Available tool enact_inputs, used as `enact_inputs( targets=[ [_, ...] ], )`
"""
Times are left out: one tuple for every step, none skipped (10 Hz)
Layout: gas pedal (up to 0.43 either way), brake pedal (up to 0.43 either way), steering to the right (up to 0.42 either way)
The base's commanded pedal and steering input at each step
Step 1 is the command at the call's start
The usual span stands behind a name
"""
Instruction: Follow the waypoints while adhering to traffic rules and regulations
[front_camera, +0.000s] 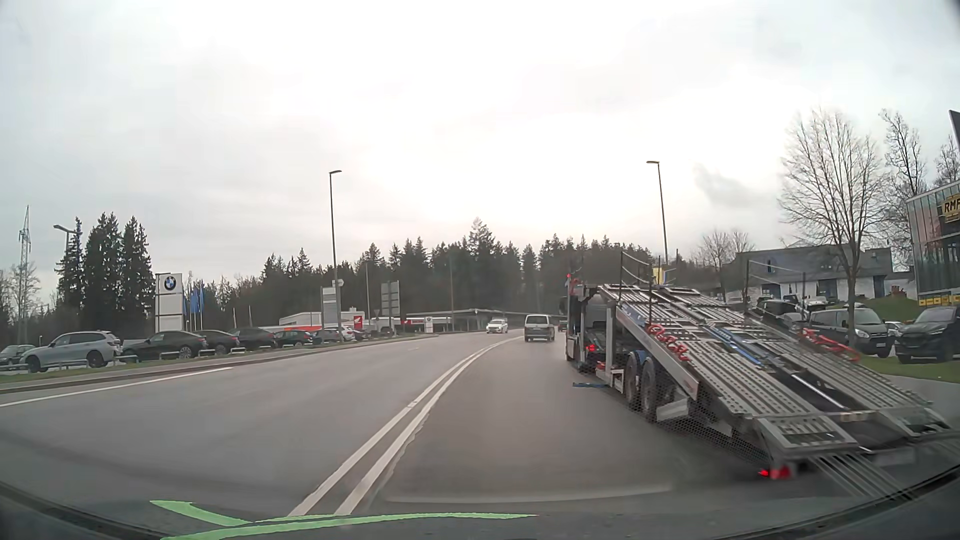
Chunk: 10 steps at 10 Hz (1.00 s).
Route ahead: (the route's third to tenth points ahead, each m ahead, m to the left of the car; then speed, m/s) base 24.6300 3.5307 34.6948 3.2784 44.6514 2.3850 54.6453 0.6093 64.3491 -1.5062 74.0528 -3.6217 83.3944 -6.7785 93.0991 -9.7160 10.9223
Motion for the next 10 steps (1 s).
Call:
enact_inputs(
  targets=[
    [0.209, 0.000, 0.012],
    [0.209, 0.000, 0.012],
    [0.209, 0.000, 0.013],
    [0.209, 0.000, 0.013],
    [0.209, 0.000, 0.015],
    [0.209, 0.000, 0.016],
    [0.197, 0.000, 0.016],
    [0.197, 0.000, 0.016],
    [0.189, 0.000, 0.016],
    [0.177, 0.000, 0.017]
  ],
)
